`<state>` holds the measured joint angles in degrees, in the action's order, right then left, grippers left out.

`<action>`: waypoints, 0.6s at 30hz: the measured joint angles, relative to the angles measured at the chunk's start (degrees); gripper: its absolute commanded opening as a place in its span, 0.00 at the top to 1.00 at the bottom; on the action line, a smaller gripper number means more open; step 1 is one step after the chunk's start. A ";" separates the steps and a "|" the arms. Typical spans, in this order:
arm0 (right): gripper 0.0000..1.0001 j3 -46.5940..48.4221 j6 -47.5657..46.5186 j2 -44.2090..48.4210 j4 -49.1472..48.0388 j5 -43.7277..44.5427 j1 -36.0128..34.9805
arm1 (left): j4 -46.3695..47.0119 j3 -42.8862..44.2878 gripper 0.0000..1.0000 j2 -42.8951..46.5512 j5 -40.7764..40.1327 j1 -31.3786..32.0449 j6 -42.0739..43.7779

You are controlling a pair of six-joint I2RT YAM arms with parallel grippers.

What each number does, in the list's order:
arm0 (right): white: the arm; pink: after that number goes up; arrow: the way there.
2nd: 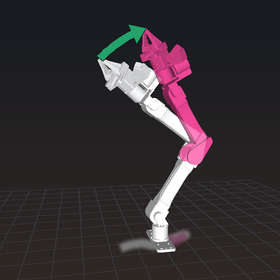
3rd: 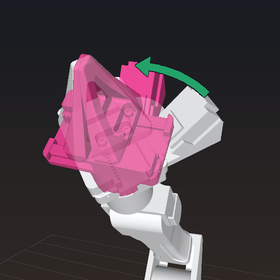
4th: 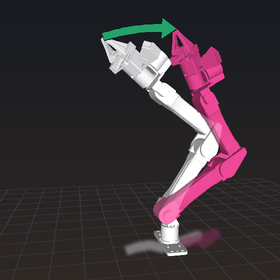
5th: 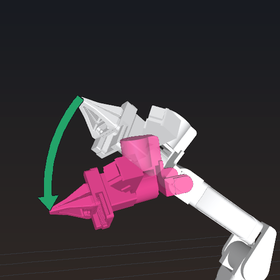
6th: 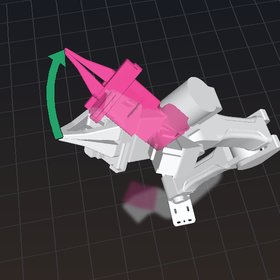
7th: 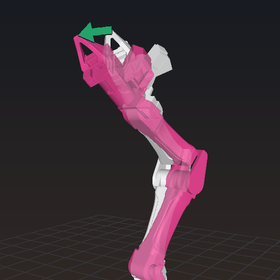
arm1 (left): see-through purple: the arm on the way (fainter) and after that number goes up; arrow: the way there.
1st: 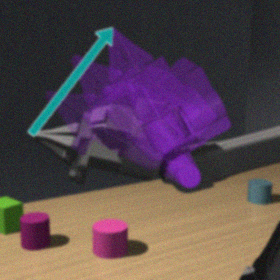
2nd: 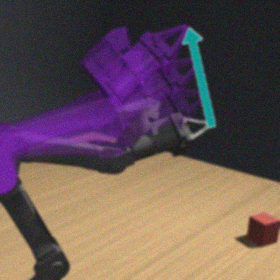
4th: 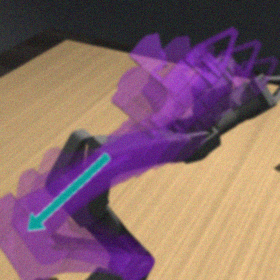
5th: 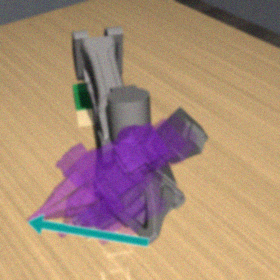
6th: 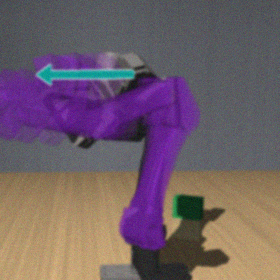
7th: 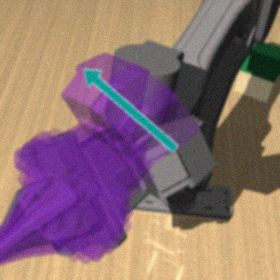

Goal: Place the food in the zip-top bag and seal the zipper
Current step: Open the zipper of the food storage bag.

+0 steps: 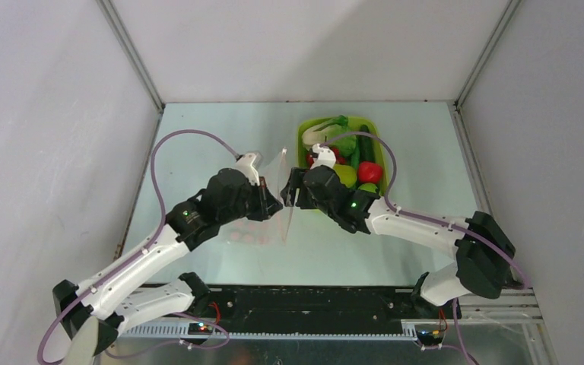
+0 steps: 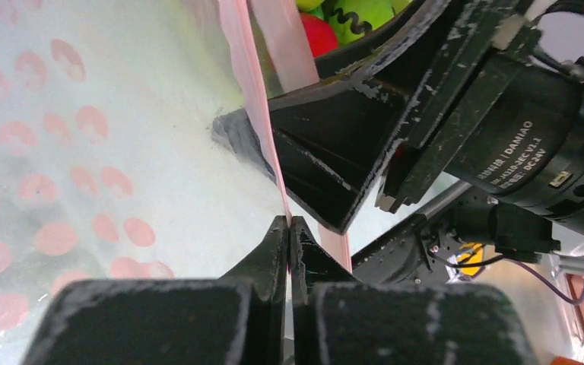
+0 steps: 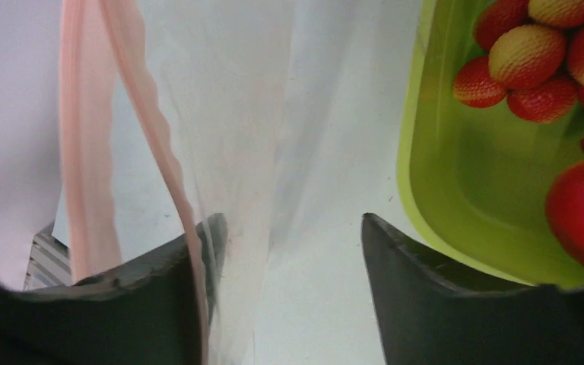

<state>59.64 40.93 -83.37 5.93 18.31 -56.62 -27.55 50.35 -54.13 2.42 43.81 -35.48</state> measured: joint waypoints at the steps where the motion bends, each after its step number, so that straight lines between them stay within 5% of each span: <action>1: 0.53 0.26 0.37 -0.61 -0.02 -0.22 0.00 | -0.17 0.00 1.00 0.26 -0.57 0.04 0.07; 3: 0.76 0.42 0.98 -1.62 -0.02 -0.83 -0.11 | -1.29 0.04 1.00 0.70 -2.29 0.07 0.20; 7: 1.00 0.44 1.84 -2.56 0.17 -2.16 -0.46 | -6.05 1.36 1.00 0.79 -7.78 0.13 0.57; 18: 1.00 0.52 -3.10 0.07 1.40 -2.29 -1.73 | -25.09 13.68 1.00 -3.50 -33.14 0.22 -0.66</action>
<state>60.16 37.82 -83.31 7.33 16.01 -58.35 -52.64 64.03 -57.63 -30.72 44.03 -36.14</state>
